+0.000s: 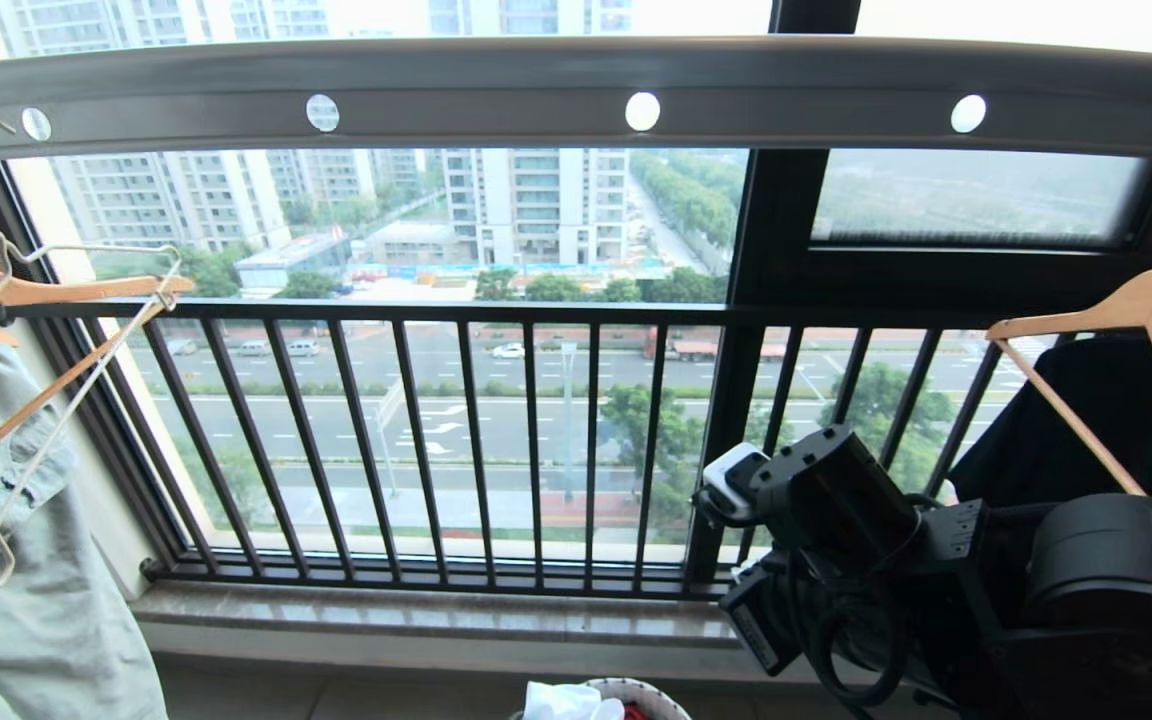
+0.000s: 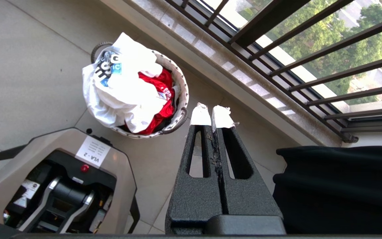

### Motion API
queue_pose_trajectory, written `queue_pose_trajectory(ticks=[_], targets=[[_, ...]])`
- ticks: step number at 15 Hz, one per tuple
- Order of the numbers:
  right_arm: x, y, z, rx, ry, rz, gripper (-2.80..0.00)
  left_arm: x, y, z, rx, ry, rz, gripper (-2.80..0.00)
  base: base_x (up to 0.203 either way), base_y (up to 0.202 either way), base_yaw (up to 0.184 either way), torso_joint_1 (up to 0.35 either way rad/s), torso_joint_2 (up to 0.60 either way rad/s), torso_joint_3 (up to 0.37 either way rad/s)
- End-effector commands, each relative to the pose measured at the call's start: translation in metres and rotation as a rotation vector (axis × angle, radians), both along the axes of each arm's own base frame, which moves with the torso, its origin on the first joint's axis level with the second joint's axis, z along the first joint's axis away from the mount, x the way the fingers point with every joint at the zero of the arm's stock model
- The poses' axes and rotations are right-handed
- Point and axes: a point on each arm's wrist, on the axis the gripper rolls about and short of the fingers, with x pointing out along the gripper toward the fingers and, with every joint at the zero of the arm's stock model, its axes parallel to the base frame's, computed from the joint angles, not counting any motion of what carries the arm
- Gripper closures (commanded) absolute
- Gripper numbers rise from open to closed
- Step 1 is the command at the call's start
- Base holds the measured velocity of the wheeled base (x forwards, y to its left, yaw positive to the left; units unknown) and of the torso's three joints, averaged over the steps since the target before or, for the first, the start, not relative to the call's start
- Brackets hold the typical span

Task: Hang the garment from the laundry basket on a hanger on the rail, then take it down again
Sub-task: Hang the clothes rack on the clothesline

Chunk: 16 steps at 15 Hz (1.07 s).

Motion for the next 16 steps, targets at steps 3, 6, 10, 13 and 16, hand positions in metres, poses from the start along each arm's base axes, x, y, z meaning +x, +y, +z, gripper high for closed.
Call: queue_pose_trajectory(ticks=[3,6,10,13,16], targets=[[0.0,0.0,-0.001,-0.003,0.001,-0.001,0.0,0.002,0.0,-0.003,-0.012,0.012,-0.035,0.0,0.0,0.0,0.0,0.0,0.0,0.0],[0.0,0.0,-0.001,-0.003,0.001,-0.001,0.0,0.006,0.001,-0.005,-0.016,0.021,-0.037,0.0,0.0,0.0,0.0,0.0,0.0,0.0],[0.0,0.0,0.0,-0.002,0.0,-0.001,0.0,0.019,0.004,-0.008,-0.029,-0.034,-0.028,0.0,0.0,0.0,0.0,0.0,0.0,0.0],[0.0,0.0,-0.001,-0.003,0.001,-0.001,0.0,0.032,0.011,-0.016,-0.038,-0.019,-0.009,0.0,0.0,0.0,0.0,0.0,0.0,0.0],[0.0,0.0,-0.001,-0.003,0.002,-0.001,0.0,0.037,0.016,-0.02,-0.04,-0.001,0.006,0.0,0.0,0.0,0.0,0.0,0.0,0.0]])
